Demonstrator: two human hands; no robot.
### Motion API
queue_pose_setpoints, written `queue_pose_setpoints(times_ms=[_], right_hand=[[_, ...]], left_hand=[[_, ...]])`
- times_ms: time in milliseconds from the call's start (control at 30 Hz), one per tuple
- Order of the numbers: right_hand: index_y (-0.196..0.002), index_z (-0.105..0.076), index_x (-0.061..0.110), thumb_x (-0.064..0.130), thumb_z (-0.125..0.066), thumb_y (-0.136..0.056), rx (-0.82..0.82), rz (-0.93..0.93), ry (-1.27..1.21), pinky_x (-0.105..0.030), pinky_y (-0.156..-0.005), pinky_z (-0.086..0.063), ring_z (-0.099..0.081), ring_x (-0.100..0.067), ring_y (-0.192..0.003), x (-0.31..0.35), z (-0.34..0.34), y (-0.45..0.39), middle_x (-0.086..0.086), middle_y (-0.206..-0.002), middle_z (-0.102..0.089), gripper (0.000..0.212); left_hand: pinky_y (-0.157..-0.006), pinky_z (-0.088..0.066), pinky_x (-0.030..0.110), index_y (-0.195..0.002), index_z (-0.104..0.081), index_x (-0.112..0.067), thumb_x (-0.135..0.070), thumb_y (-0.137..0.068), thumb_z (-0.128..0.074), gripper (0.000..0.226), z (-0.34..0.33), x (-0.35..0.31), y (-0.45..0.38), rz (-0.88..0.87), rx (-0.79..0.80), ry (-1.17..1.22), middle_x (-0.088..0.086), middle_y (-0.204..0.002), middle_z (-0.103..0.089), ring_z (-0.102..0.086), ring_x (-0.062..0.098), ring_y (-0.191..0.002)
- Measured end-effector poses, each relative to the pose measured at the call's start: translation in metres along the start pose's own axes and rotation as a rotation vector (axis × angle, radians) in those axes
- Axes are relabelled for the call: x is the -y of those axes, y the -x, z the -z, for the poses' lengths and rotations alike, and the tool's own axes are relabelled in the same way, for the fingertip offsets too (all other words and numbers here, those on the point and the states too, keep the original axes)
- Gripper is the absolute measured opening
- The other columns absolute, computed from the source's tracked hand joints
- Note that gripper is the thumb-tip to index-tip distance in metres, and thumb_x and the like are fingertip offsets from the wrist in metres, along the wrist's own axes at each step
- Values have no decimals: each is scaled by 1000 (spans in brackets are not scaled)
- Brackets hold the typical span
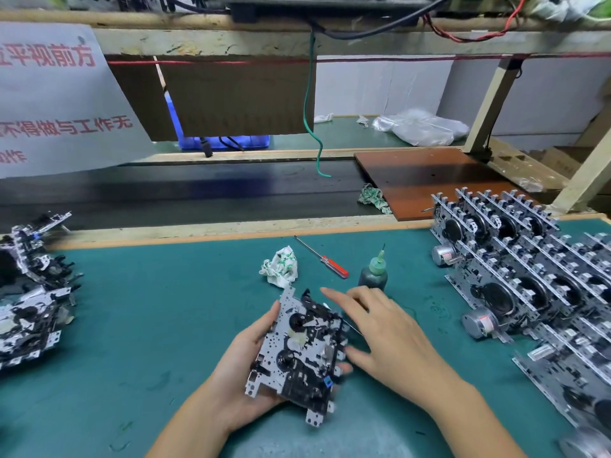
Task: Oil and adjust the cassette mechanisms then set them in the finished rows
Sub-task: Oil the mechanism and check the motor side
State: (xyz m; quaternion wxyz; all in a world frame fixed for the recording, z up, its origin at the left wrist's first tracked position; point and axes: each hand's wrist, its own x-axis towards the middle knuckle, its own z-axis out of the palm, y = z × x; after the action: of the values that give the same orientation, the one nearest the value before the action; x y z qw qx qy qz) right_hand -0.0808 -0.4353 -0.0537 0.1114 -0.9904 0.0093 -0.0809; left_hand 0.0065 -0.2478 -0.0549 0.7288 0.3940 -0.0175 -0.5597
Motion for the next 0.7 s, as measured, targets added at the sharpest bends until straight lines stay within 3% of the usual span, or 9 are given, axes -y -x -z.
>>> queue_pose_setpoints(times_ms=[100,167,267,367,467,533,600,700], right_hand=[[-131,-49,30,42,-59,-79,15,86,-21,-17,-91,-26,-41,-9,-117,-2,2,7,12,-120,-48,54],[-111,-62,26,56,-59,-72,-36,130,8,-18,-86,-34,-52,-10,-103,-4,4,17,12,-105,-57,49],[-84,-63,24,73,-51,-64,-126,153,52,-16,-73,-33,-47,-5,-82,-4,4,34,14,-81,-55,53],[-70,-59,23,77,-49,-62,-234,94,79,-19,-69,-32,-48,-7,-71,-4,0,48,13,-70,-53,56],[-69,-59,21,76,-50,-65,-308,36,98,-21,-71,-33,-49,-10,-71,-2,-5,57,12,-69,-53,56],[-68,-59,20,74,-50,-67,-327,23,119,-21,-73,-33,-49,-12,-73,1,-8,58,11,-69,-53,55],[-66,-57,18,71,-50,-71,-344,38,142,-25,-77,-35,-51,-16,-71,4,-10,57,9,-68,-52,53],[-66,-57,16,68,-49,-76,-356,80,181,-38,-92,-36,-52,-17,-76,6,-11,56,7,-69,-53,53]], left_hand=[[-103,-40,55,-112,-69,-3,-48,-76,-61,58,-1,-5,3,70,-14,-79,23,-126,-60,-61,40,-111],[-104,-40,54,-114,-67,0,-61,-75,-57,73,1,-8,6,122,-3,-136,26,-125,-60,-59,41,-113],[-102,-44,46,-114,-66,6,-78,-70,-45,97,10,-12,7,138,17,-180,26,-120,-62,-61,36,-112],[-85,-54,37,-110,-68,4,-80,-73,-35,99,13,-22,11,34,-57,-298,24,-115,-65,-66,31,-103],[-57,-52,26,-84,-70,-13,-87,-58,-52,81,12,-19,23,-186,-357,-758,3,-75,-72,-67,19,-62],[-53,-43,18,-73,-63,-26,-94,-48,-45,76,10,-5,35,-319,-481,-1275,-11,-62,-64,-55,3,-51],[-54,-39,18,-75,-56,-35,-98,-44,-40,73,7,13,44,-366,-498,-1646,-18,-61,-58,-53,2,-58],[-66,-44,20,-84,-52,-35,-96,-47,-36,73,3,29,46,-397,-616,-1887,-15,-72,-59,-59,8,-80]])
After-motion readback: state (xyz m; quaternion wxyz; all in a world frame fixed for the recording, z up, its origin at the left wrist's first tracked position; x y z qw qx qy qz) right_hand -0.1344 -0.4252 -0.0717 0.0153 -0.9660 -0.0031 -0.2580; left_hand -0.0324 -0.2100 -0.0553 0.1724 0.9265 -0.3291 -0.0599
